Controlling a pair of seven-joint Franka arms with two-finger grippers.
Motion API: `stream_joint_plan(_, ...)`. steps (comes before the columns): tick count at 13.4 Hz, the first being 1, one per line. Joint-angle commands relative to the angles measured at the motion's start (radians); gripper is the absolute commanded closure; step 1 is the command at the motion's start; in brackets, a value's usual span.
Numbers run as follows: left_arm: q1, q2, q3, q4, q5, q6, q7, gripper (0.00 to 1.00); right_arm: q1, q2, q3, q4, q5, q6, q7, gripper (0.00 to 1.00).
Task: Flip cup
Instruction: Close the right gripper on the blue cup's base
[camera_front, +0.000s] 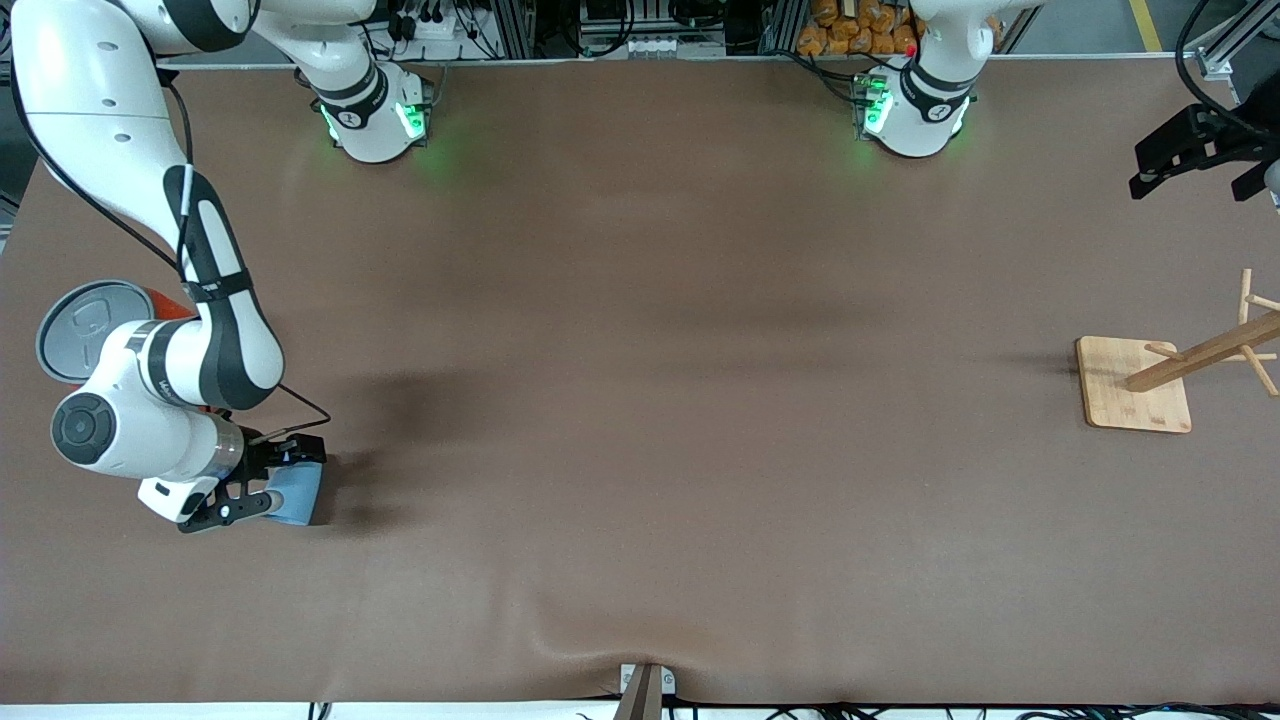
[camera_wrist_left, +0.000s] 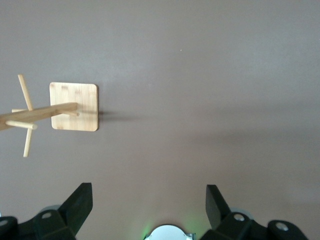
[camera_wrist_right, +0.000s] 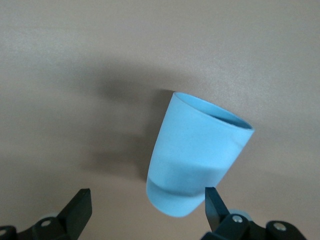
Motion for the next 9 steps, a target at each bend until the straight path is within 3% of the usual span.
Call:
stream_joint_plan(1,0.004,-0.011,-0.007,-0.037,-0.013,0.056,0.019,0.00,-0.022,0.043,0.012,0.010,0.006,0.064,-0.012,0.00)
stream_joint_plan(9,0.009,-0.008,-0.021,-0.037,-0.015,0.056,0.019,0.00,-0.041,0.091,0.012,0.007,0.006,0.142,-0.099,0.00)
